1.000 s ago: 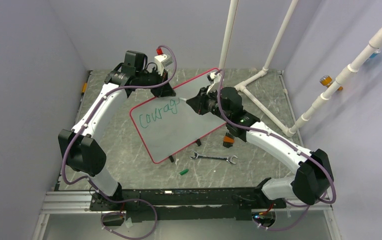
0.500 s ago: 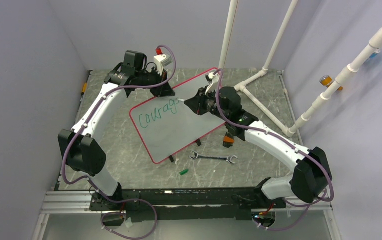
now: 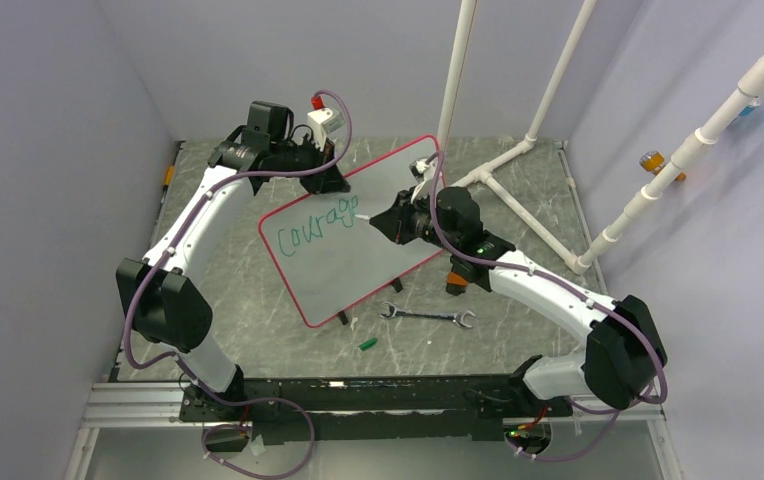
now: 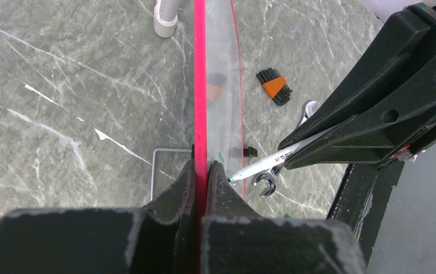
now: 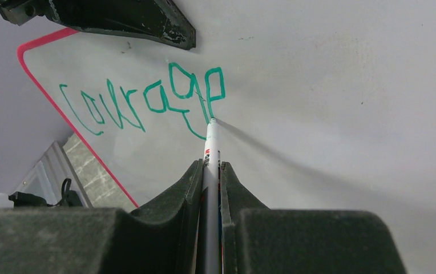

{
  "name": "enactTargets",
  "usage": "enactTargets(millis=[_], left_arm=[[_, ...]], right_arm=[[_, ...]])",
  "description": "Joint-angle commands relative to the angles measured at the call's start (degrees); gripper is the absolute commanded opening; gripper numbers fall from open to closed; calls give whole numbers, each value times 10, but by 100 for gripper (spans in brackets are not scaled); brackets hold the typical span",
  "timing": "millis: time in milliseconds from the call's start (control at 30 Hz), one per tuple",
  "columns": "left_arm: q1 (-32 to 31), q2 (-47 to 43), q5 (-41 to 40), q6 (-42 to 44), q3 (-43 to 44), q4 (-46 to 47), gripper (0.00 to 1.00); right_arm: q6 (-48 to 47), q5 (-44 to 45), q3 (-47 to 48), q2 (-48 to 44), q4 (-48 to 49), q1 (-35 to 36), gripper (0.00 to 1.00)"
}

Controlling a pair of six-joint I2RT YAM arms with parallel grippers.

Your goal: Write a sentence on the whiteboard

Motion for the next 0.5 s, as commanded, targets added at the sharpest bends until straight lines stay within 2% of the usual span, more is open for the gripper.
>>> enactTargets(millis=[0, 300, 467], left_arm=[[-6, -21, -22, 48, 6, 25, 0], [-6, -21, -25, 46, 5, 25, 0], [-6, -18, -29, 43, 12, 21, 0]], right_arm=[[-10, 46, -10, -16, -2, -3, 0], [-35, 84, 16, -32, -31, -3, 0], [-27, 46, 29, -43, -27, -3, 0]])
